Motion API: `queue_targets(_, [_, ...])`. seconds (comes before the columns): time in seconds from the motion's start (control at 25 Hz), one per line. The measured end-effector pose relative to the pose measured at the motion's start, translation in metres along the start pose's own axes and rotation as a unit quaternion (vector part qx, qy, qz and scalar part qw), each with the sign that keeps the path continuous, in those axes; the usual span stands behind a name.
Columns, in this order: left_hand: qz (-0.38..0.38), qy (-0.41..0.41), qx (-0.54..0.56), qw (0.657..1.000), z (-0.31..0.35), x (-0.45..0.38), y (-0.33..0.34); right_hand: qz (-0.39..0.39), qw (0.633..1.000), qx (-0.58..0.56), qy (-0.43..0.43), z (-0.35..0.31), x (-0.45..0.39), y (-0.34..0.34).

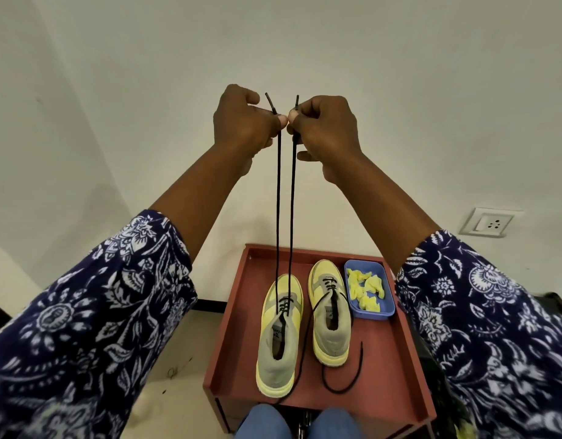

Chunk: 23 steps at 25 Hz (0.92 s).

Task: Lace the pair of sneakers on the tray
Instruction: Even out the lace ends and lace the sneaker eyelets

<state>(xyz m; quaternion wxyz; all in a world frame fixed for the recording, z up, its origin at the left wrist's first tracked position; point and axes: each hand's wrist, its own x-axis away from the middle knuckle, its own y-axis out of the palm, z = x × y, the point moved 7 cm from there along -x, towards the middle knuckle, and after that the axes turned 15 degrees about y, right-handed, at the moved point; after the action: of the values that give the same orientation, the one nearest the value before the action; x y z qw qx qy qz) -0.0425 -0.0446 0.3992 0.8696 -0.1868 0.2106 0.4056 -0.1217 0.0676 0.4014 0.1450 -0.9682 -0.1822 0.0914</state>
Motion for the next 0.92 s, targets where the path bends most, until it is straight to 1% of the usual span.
queue_targets(0.24, [-0.016,0.025,-0.001,1.0,0.004,0.0,0.008,-0.011,0.999,-0.032,0.037,-0.001,-0.009,-0.004])
queue_targets(0.52, [-0.019,-0.006,0.036,0.999,0.008,-0.004,0.019,-0.013,0.996,-0.068,0.055,0.0,-0.013,-0.011])
queue_targets(0.72, [0.003,-0.041,0.067,0.997,0.004,-0.004,0.021,-0.024,0.992,-0.098,0.073,0.002,-0.017,-0.009])
queue_targets(0.92, [0.008,-0.045,0.076,0.996,0.005,-0.004,0.021,-0.022,0.991,-0.108,0.076,0.003,-0.021,-0.007])
